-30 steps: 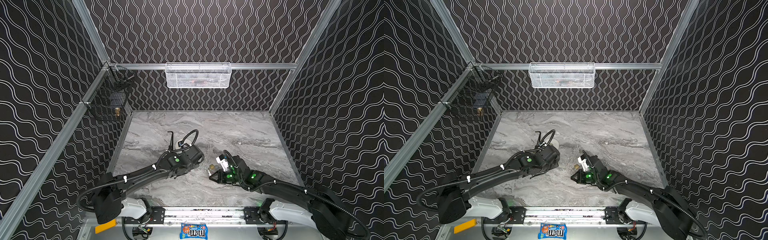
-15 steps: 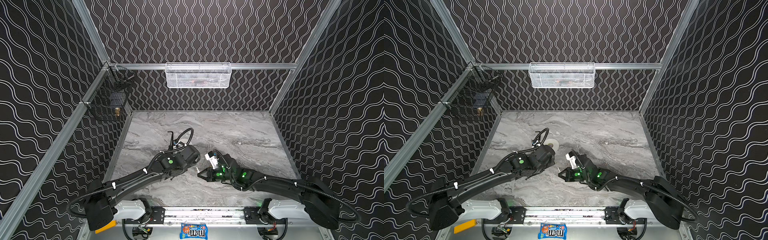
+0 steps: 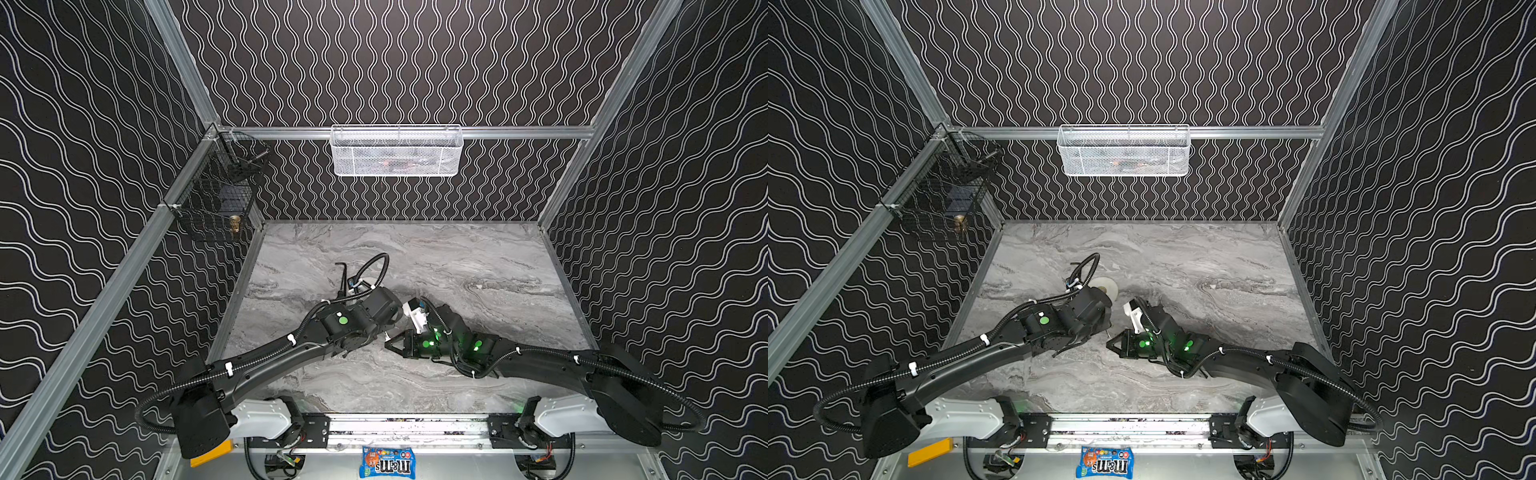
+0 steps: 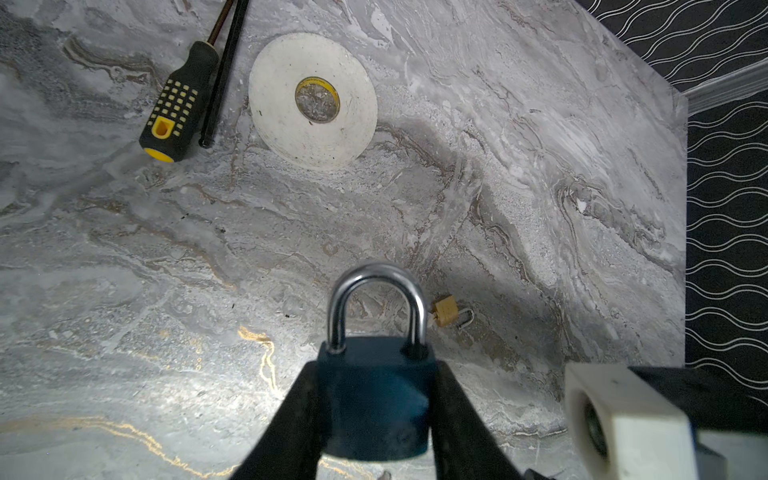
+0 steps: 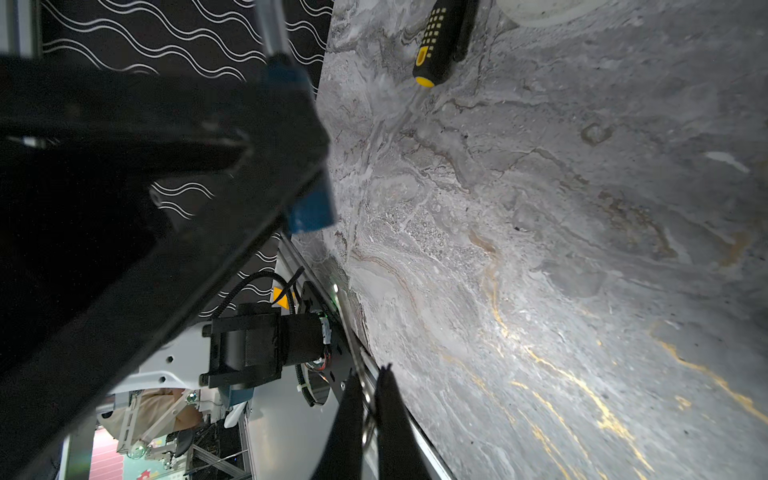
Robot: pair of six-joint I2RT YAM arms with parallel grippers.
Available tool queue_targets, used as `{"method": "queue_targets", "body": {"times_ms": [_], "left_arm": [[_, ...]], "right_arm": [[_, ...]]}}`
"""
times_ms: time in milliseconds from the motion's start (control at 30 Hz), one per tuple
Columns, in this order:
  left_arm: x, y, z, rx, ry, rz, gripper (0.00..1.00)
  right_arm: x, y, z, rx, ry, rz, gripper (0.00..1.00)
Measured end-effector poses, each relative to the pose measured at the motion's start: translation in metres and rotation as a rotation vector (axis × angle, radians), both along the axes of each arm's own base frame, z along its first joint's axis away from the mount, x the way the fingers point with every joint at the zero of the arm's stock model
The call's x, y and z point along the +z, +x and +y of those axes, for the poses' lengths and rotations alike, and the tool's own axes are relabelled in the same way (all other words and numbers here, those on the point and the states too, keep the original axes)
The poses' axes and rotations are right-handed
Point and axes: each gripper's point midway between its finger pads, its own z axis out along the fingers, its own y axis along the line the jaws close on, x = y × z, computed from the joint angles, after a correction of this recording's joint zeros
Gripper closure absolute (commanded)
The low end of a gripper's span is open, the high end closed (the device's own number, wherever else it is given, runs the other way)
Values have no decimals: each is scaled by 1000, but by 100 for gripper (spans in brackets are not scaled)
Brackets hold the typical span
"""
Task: Unlock with the key
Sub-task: 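Lift the blue padlock with the left gripper toward the key in the right gripper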
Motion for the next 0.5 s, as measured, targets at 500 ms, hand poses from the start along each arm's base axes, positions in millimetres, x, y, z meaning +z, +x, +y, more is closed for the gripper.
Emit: {"method": "queue_targets", "body": {"times_ms": [500], "left_arm": [[-2, 0, -3, -8, 7, 19, 94]], "right_arm": [[0, 6, 4, -36, 21, 20, 100]]}}
